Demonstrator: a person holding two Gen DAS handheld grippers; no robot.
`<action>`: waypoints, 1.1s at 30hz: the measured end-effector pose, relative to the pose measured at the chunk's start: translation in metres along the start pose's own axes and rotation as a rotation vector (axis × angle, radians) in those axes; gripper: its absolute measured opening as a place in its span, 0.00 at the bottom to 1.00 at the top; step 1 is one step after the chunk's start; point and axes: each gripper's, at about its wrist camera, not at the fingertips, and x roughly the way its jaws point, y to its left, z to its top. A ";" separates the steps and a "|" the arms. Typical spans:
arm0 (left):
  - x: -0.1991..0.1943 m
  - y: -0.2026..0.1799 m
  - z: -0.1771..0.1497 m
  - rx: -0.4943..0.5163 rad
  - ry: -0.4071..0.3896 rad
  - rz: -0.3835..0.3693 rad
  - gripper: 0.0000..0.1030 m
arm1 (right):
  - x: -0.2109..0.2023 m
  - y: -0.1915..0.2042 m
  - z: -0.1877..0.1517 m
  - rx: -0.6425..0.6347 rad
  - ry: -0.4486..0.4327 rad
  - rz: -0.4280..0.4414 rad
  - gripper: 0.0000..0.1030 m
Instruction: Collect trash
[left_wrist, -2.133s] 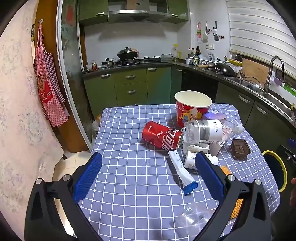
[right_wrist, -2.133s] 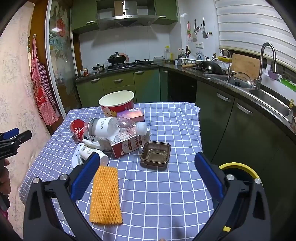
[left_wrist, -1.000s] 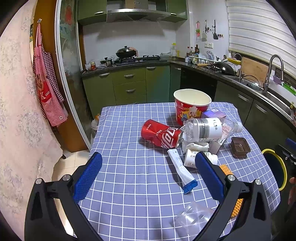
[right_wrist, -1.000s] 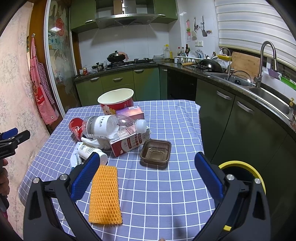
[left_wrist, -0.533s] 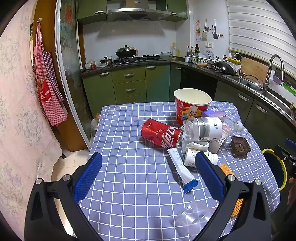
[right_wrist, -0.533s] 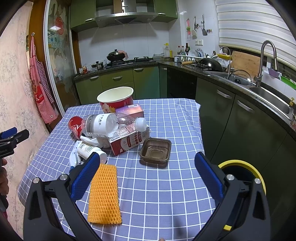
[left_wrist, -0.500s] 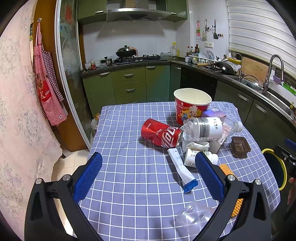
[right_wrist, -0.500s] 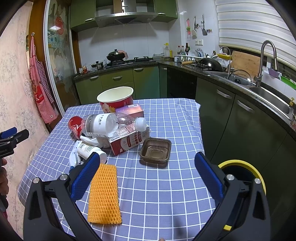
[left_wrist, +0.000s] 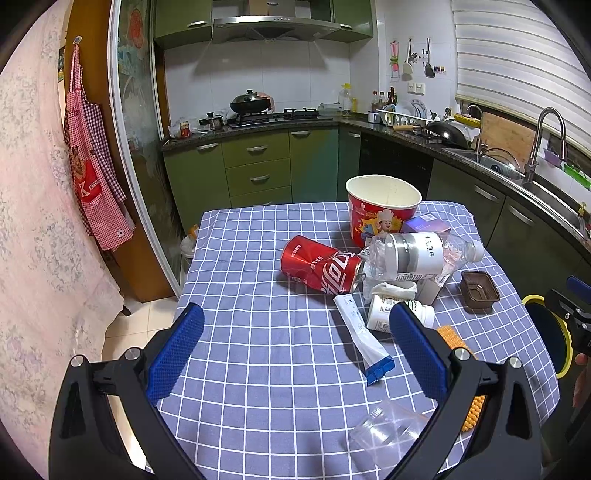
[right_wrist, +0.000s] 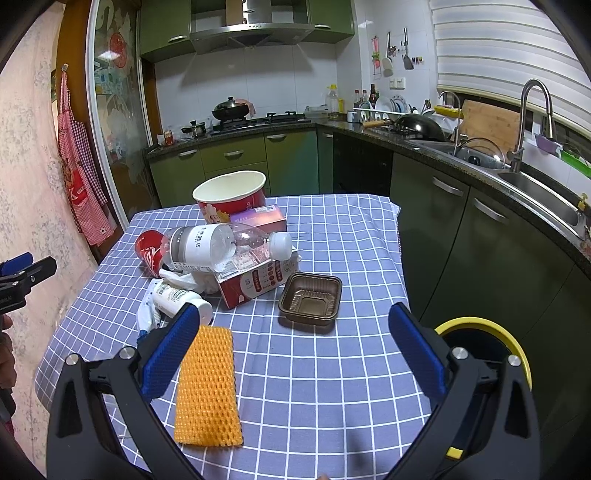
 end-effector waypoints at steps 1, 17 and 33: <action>0.000 0.000 0.000 0.000 0.001 -0.001 0.96 | 0.000 0.000 0.000 0.000 0.000 0.000 0.94; 0.008 0.000 0.003 0.001 0.017 -0.010 0.96 | 0.005 -0.003 0.006 -0.011 0.031 0.008 0.94; 0.124 0.003 0.080 0.003 0.022 -0.081 0.96 | 0.148 0.004 0.184 -0.039 0.327 0.182 0.78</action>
